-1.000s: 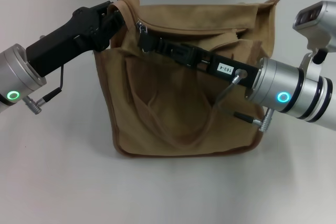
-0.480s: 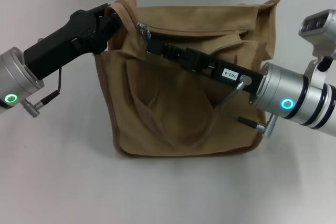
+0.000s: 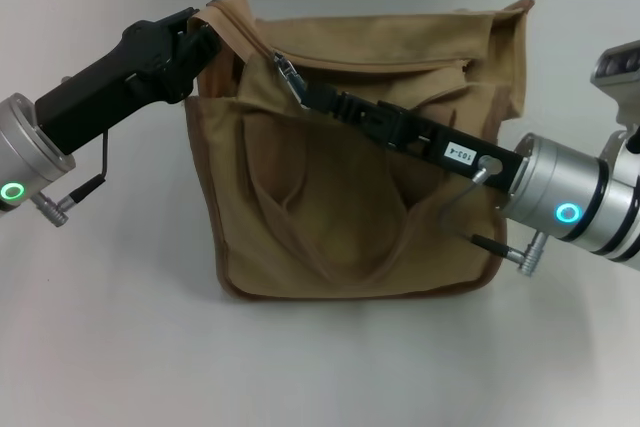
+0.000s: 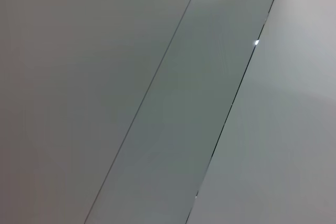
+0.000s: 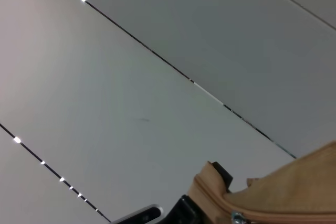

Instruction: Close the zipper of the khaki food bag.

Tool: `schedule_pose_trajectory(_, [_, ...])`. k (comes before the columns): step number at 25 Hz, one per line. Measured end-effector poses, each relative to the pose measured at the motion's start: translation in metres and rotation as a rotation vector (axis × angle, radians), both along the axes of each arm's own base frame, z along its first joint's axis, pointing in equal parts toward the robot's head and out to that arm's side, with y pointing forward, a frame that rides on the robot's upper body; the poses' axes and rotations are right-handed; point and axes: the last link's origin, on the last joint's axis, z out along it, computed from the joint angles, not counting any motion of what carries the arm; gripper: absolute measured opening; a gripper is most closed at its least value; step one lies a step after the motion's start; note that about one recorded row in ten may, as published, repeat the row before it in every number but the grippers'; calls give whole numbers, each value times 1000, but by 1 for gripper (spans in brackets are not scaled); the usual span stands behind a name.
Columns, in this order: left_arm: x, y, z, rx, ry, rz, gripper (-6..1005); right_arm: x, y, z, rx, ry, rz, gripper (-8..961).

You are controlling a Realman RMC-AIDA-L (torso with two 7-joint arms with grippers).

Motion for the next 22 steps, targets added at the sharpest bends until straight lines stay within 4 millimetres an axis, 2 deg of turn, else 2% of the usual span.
schedule_pose_trajectory(6, [-2, 0, 2, 8, -3, 8, 27, 9, -2, 5, 13, -14, -3, -1])
schedule_pose_trajectory(14, [-9, -2, 7, 33, -8, 38, 27, 31, -12, 20, 55, 5, -37, 0])
schedule_pose_trajectory(17, [-9, -2, 7, 33, -9, 37, 27, 29, -13, 27, 92, 26, 1, 1])
schedule_pose_trajectory(22, [-7, -1, 5, 25, -7, 30, 27, 14, -12, 28, 195, 30, 123, 1])
